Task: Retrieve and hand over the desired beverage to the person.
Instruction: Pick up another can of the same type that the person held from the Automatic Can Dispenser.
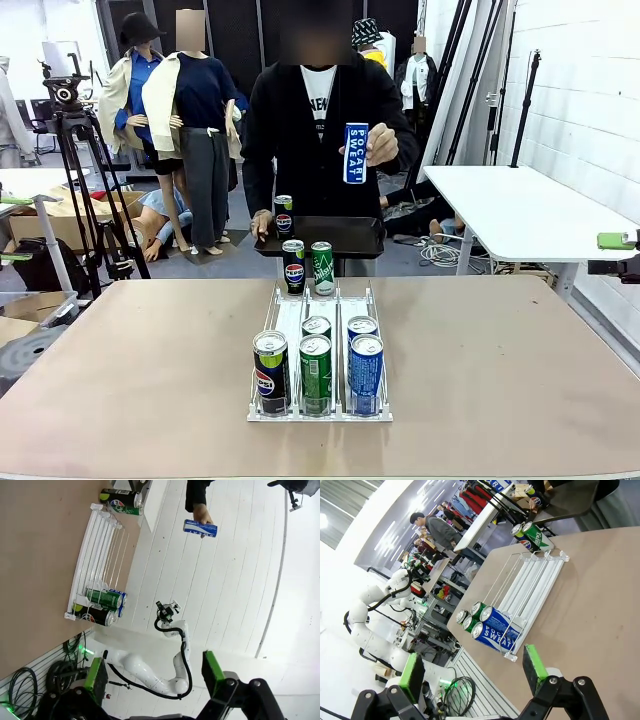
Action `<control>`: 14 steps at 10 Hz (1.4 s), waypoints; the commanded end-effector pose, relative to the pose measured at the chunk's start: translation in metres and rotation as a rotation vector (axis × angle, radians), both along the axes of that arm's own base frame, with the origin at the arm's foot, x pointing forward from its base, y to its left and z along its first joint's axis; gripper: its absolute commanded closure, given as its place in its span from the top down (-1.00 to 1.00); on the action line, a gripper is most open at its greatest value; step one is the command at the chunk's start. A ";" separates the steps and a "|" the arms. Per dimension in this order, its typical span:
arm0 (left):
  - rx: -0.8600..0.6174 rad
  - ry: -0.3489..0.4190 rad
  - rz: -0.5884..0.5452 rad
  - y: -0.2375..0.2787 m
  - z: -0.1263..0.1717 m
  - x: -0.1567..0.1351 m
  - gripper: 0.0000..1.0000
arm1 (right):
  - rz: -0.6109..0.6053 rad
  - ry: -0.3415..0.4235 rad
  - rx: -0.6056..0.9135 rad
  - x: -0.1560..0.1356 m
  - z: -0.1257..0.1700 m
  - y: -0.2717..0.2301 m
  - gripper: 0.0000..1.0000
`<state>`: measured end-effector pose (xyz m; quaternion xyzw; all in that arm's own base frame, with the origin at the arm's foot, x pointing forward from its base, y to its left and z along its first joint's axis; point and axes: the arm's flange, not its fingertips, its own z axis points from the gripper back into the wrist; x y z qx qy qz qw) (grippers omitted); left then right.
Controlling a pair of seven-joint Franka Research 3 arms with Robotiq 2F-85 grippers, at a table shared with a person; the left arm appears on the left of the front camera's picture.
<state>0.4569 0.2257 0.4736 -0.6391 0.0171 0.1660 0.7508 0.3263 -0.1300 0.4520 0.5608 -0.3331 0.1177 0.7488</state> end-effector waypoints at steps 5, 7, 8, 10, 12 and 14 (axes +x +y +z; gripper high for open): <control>0.014 0.005 0.001 -0.001 0.001 -0.002 1.00 | -0.004 -0.032 0.022 0.003 0.001 0.002 1.00; 0.014 0.005 0.001 -0.001 0.001 -0.002 1.00 | -0.004 -0.032 0.022 0.003 0.001 0.002 1.00; 0.014 0.005 0.001 -0.001 0.001 -0.002 1.00 | -0.004 -0.032 0.022 0.003 0.001 0.002 1.00; 0.014 0.005 0.001 -0.001 0.001 -0.002 1.00 | -0.004 -0.032 0.022 0.003 0.001 0.002 1.00; 0.014 0.005 0.001 -0.001 0.001 -0.002 1.00 | -0.004 -0.032 0.022 0.003 0.001 0.002 1.00; 0.014 0.005 0.001 -0.001 0.001 -0.002 1.00 | -0.004 -0.032 0.022 0.003 0.001 0.002 1.00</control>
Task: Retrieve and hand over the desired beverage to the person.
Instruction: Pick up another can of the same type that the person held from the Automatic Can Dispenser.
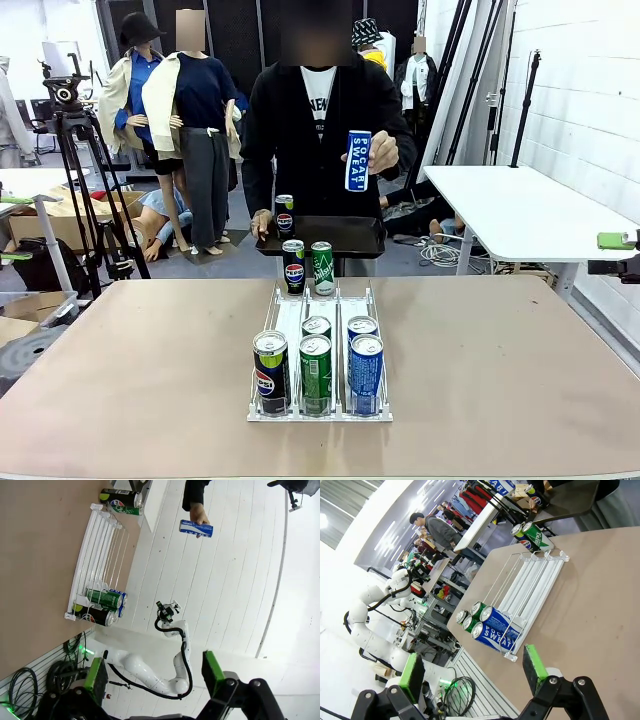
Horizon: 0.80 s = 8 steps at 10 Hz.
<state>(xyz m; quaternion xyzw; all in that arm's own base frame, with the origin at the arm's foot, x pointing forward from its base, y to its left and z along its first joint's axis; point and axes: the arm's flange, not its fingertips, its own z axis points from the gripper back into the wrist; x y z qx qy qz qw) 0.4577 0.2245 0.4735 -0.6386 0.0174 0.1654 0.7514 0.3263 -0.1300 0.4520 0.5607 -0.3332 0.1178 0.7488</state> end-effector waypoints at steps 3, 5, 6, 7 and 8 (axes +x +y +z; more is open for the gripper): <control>0.013 0.005 0.002 0.000 0.001 -0.002 1.00 | -0.004 -0.032 0.022 0.003 0.001 0.002 1.00; 0.013 0.005 0.002 0.000 0.001 -0.002 1.00 | -0.004 -0.032 0.022 0.003 0.001 0.002 1.00; 0.013 0.005 0.002 0.000 0.001 -0.002 1.00 | -0.004 -0.032 0.022 0.003 0.001 0.002 1.00; 0.013 0.005 0.002 0.000 0.001 -0.002 1.00 | -0.004 -0.032 0.022 0.003 0.001 0.002 1.00; 0.013 0.005 0.002 0.000 0.001 -0.002 1.00 | -0.004 -0.032 0.022 0.003 0.001 0.002 1.00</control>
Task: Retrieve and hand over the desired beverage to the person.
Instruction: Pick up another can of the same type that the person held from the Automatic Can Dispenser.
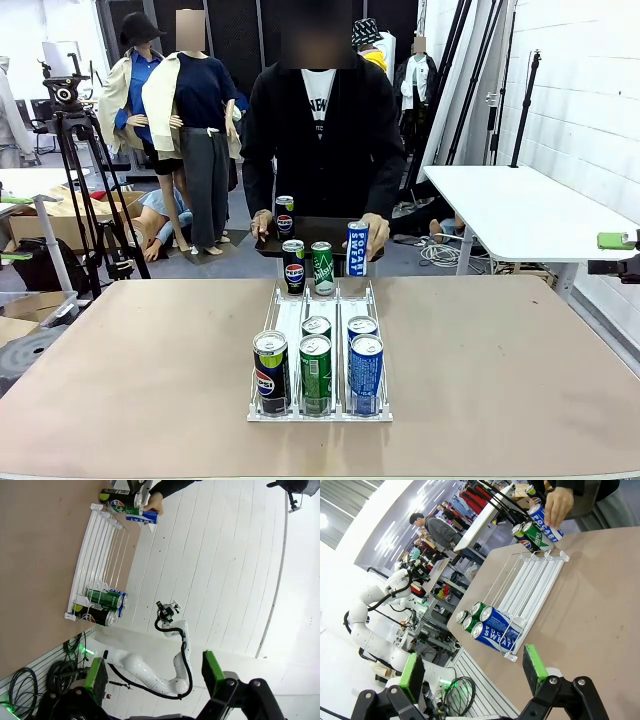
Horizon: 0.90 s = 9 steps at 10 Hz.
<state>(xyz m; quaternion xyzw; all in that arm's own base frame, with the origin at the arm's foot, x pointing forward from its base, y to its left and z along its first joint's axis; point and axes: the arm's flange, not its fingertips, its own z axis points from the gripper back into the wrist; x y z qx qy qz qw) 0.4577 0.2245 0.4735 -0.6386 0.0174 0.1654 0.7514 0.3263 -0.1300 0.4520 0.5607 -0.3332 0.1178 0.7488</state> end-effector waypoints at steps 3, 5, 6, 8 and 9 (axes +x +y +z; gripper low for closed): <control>0.013 0.005 0.002 0.000 0.001 -0.002 1.00 | -0.004 -0.032 0.022 0.003 0.001 0.002 1.00; 0.013 0.005 0.002 0.000 0.001 -0.002 1.00 | -0.004 -0.032 0.022 0.003 0.001 0.002 1.00; 0.013 0.005 0.002 0.000 0.001 -0.002 1.00 | -0.004 -0.032 0.022 0.003 0.001 0.002 1.00; 0.013 0.005 0.002 0.000 0.001 -0.002 1.00 | -0.004 -0.032 0.022 0.003 0.001 0.002 1.00; 0.013 0.005 0.002 0.000 0.001 -0.002 1.00 | -0.004 -0.032 0.022 0.003 0.001 0.002 1.00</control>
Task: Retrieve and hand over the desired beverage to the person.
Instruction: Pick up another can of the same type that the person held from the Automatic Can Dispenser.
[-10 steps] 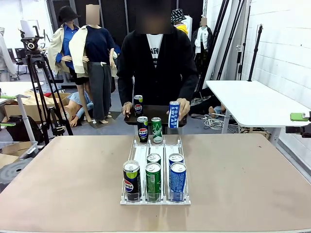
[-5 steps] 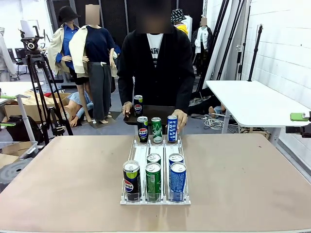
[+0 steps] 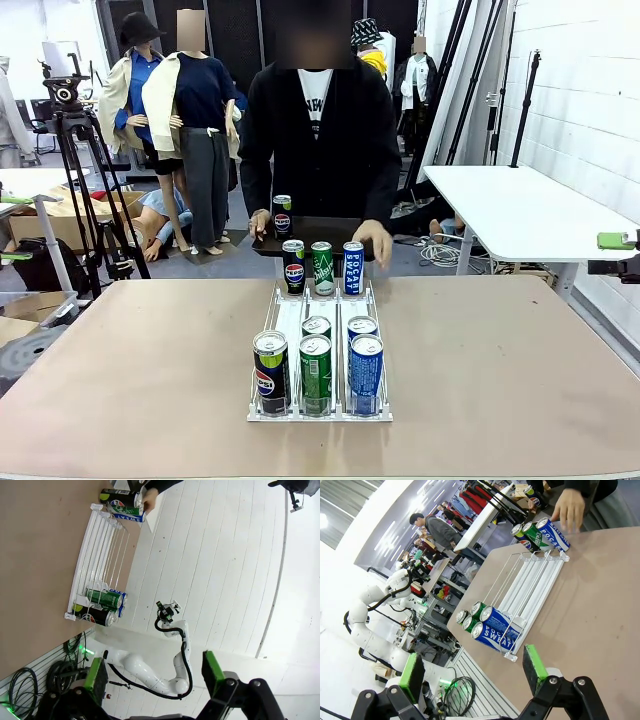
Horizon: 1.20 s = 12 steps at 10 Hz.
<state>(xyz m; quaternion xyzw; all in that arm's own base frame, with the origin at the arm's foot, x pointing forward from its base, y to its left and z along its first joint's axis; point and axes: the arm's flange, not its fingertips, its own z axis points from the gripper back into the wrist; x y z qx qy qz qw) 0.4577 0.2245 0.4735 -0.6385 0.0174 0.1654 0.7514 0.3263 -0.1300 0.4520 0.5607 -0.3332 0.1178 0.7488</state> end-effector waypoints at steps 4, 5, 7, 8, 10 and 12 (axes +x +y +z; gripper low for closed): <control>0.013 0.005 0.002 0.000 0.001 -0.002 1.00 | -0.004 -0.031 0.022 0.003 0.001 0.002 1.00; 0.013 0.005 0.002 0.000 0.001 -0.002 1.00 | -0.004 -0.031 0.022 0.003 0.001 0.002 1.00; 0.013 0.005 0.002 0.000 0.001 -0.002 1.00 | -0.004 -0.031 0.022 0.003 0.001 0.002 1.00; 0.013 0.005 0.002 0.000 0.001 -0.002 1.00 | -0.004 -0.031 0.022 0.003 0.001 0.002 1.00; 0.013 0.005 0.002 0.000 0.001 -0.002 1.00 | -0.004 -0.031 0.022 0.003 0.001 0.002 1.00; -0.006 0.003 -0.028 -0.004 0.000 -0.005 1.00 | -0.004 -0.031 0.022 0.003 0.001 0.002 1.00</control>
